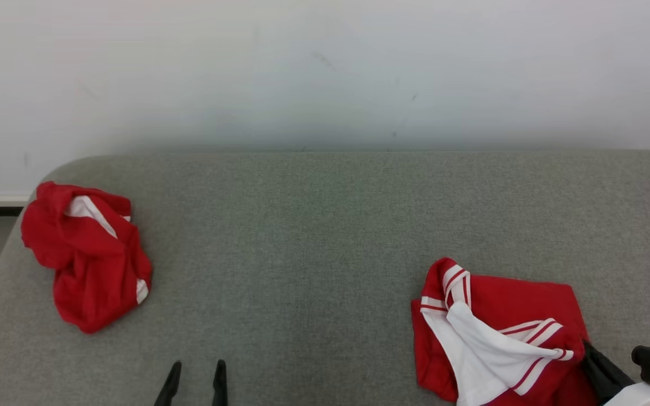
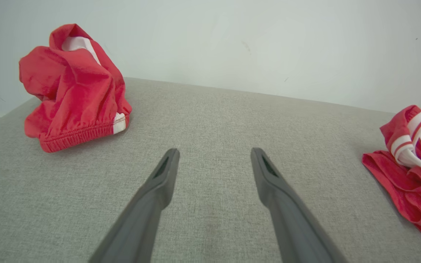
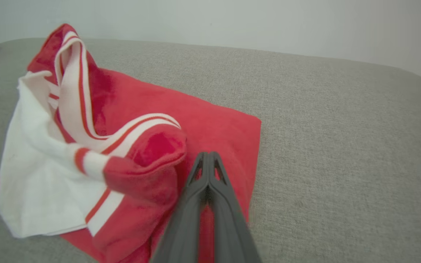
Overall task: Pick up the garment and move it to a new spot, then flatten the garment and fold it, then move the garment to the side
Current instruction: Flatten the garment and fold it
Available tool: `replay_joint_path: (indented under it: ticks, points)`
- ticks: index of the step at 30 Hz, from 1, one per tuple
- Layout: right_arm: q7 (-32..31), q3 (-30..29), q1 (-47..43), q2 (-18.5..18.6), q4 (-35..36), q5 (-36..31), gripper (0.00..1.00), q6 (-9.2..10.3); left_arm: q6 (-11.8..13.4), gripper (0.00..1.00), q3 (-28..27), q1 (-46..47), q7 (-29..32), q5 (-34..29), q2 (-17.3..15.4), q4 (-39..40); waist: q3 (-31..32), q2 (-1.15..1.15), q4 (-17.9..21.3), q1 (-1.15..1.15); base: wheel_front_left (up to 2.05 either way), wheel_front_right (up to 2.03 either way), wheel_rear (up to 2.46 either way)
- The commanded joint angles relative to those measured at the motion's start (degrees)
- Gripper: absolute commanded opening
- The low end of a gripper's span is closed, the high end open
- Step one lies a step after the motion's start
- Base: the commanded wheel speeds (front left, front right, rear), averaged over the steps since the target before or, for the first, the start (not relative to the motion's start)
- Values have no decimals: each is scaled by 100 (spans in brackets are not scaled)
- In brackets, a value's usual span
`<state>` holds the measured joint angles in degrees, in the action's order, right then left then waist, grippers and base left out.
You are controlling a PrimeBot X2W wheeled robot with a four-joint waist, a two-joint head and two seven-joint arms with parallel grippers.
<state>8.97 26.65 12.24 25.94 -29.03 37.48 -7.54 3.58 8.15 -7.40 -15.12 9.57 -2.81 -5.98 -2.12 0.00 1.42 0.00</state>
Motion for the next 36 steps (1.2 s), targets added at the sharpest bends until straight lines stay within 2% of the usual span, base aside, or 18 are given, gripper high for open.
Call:
replay_joint_path:
  ticks: [1, 6, 15, 21, 25, 31, 32, 35, 36]
  points:
    - [46, 56, 80, 7, -40, 29, 0, 12, 27, 100, -1, 30, -1, -71, -19, -15, -25, 0, -38, 0, 0, 0, 0]
    - [129, 737, 268, -37, -149, 108, 0, 12, 32, 100, 25, 74, -1, -50, -19, -35, -44, 0, -151, 0, 0, 0, 0]
    - [-26, 2071, 550, -240, 129, 327, 0, 12, 60, 100, 42, 85, -1, 48, -20, -53, 28, 0, -415, 0, 0, 0, 0]
    - [-182, 2616, 687, -429, 149, 458, 0, 12, 74, 100, -1, -63, -1, 96, -19, -69, 162, 0, -428, 0, 0, 0, 0]
    - [-52, 2638, 784, -495, 141, 571, 0, 12, 89, 100, -19, -77, -1, 148, -19, -27, 237, 0, -350, 0, 0, 0, 0]
    - [361, 2099, 671, -265, 190, 620, 0, 12, 59, 100, -110, -45, -1, 115, -19, 26, 313, 0, -117, 0, 0, 0, 0]
    - [422, 1957, 620, -213, 198, 574, 2, 12, 60, 100, -123, -46, -1, 96, -19, 27, 328, 0, -73, 0, 0, 0, 0]
    - [547, 1480, 444, -63, 271, 413, 46, 12, 14, 100, -168, -54, 0, 52, -19, 17, 363, 0, 50, 0, 0, 0, 0]
    - [581, 1300, 373, -11, 311, 343, 84, 12, 0, 100, -176, -61, -1, 42, -19, 7, 373, 0, 88, 0, 0, 0, 0]
